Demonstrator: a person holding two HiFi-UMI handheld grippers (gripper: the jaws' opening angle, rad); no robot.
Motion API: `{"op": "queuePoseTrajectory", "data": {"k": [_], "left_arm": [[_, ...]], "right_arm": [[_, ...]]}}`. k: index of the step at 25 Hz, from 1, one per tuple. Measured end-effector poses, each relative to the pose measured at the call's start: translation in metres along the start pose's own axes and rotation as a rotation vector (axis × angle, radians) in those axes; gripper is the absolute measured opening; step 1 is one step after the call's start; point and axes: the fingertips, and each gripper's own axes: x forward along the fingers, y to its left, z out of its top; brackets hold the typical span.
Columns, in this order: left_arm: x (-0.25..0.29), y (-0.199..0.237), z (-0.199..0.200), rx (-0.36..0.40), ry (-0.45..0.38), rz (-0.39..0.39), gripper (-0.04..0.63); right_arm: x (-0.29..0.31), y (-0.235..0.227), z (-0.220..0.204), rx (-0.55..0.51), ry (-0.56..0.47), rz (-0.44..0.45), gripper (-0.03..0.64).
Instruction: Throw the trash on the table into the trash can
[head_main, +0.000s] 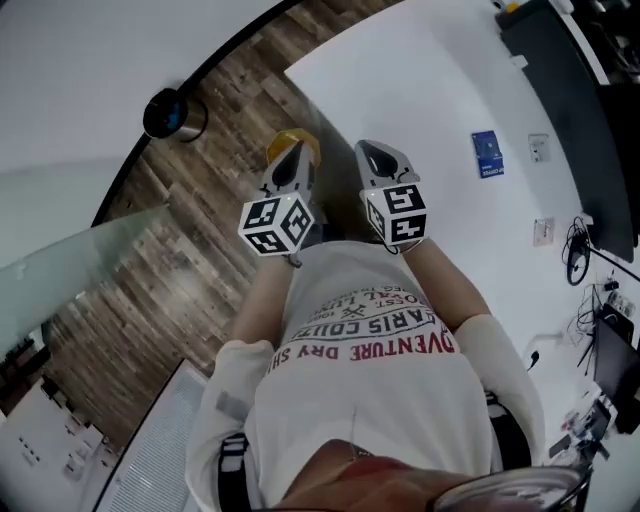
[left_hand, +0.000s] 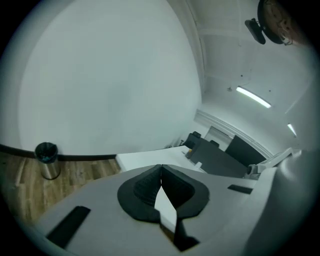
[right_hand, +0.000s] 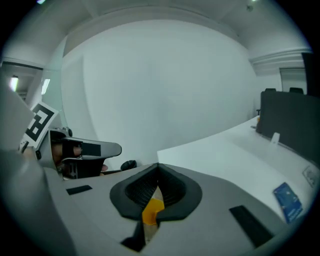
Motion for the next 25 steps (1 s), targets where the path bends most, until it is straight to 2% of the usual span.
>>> {"op": "queuePoseTrajectory", "data": {"k": [4, 6, 8, 15, 20, 22, 25], "left_arm": [[0.029, -0.111, -0.006, 0.14, 0.042, -0.255, 0.023], [0.04, -0.165, -0.018, 0.22, 0.065, -0.355, 0.023], [0.047, -0.213, -0.036, 0.27, 0.092, -0.433, 0.023], [0.043, -0.355, -0.111, 0.382, 0.154, -0.685, 0.023], [0.027, -0.437, -0.168, 0.499, 0.215, -0.863, 0.023], [0.02, -0.459, -0.183, 0.534, 0.214, -0.905, 0.023], [0.013, -0.482, -0.198, 0.542, 0.215, -0.937, 0.023]], "right_arm": [[-0.078, -0.064, 0.004, 0.07, -0.113, -0.144, 0.025], [-0.122, -0.099, -0.006, 0.128, -0.158, -0.237, 0.025], [-0.169, -0.131, -0.02, 0.174, -0.196, -0.327, 0.025], [-0.318, -0.204, -0.077, 0.245, -0.314, -0.572, 0.026], [-0.399, -0.231, -0.119, 0.269, -0.336, -0.748, 0.026], [-0.422, -0.238, -0.133, 0.288, -0.34, -0.792, 0.026], [-0.447, -0.243, -0.148, 0.314, -0.355, -0.841, 0.026]]}}
